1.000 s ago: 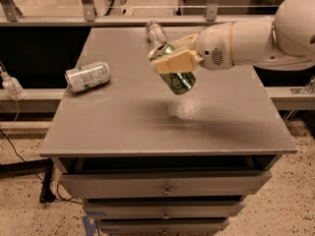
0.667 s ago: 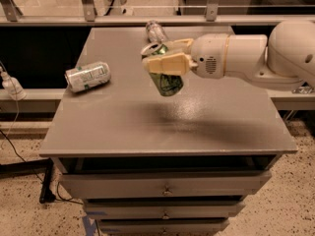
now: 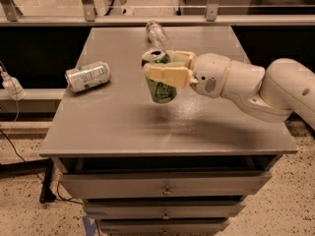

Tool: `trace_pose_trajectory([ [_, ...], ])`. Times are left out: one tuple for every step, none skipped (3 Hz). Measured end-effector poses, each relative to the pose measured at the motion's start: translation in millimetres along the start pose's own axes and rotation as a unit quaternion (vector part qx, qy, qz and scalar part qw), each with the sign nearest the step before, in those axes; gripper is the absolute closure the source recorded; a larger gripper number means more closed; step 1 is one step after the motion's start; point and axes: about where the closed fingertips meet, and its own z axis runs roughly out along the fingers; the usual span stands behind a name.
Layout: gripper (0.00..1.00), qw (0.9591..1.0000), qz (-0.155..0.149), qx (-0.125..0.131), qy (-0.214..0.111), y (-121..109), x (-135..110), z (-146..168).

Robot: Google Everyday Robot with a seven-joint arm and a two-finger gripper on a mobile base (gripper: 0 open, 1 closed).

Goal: Place green can upright

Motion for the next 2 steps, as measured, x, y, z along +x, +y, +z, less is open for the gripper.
trace_pose_trajectory([
  [1.00,0.9994,-0.008,-0.006,-0.033,-0.2,7.5,-6.6],
  [1.00,0.9986,-0.020,-0.012,-0.048,-0.9,15.7,-13.5],
])
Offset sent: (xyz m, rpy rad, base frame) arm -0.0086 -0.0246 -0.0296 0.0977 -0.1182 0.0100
